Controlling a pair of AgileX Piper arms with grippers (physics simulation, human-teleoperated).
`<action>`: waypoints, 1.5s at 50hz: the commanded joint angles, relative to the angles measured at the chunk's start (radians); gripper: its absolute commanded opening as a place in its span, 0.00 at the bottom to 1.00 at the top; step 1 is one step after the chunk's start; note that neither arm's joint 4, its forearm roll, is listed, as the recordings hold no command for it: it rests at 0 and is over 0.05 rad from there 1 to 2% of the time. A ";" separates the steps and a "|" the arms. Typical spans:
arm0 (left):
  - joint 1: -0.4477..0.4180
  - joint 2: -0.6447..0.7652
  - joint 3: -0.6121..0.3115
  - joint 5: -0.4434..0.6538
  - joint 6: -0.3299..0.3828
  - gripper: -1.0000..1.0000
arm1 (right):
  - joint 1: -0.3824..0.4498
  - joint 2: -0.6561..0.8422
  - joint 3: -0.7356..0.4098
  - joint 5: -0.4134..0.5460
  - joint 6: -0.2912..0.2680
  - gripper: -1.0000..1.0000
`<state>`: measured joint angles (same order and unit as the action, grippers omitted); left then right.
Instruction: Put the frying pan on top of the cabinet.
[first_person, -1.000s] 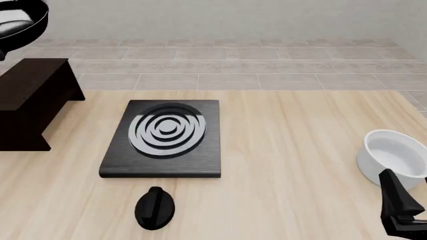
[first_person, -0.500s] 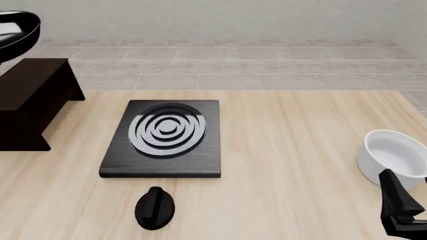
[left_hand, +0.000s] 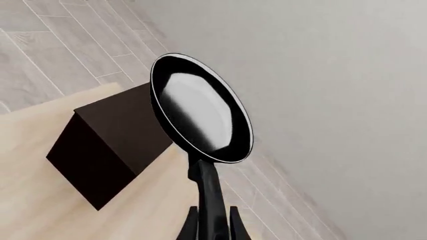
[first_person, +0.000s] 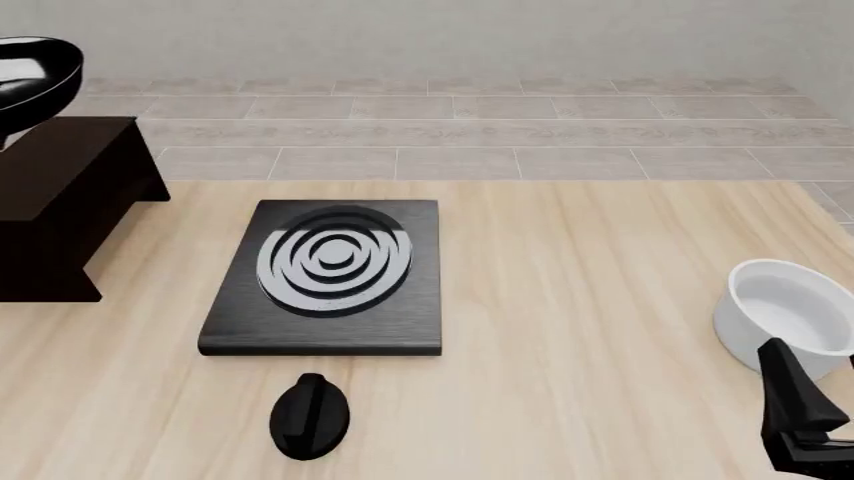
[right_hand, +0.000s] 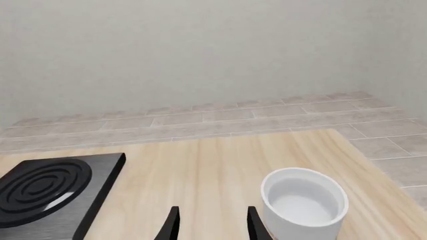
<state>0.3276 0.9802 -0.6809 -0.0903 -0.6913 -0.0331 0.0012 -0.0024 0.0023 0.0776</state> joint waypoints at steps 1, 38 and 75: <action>0.000 0.030 -0.032 -0.050 0.024 0.00 | -0.002 0.000 0.000 0.001 0.000 1.00; 0.051 0.181 -0.055 -0.159 0.071 0.00 | -0.001 0.007 0.001 0.002 -0.006 1.00; 0.050 0.260 -0.033 -0.223 0.074 0.00 | -0.004 0.004 0.001 0.004 -0.006 1.00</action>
<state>0.3761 1.2382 -0.6996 -0.2838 -0.6245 -0.0364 0.0063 -0.0012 0.0062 0.0730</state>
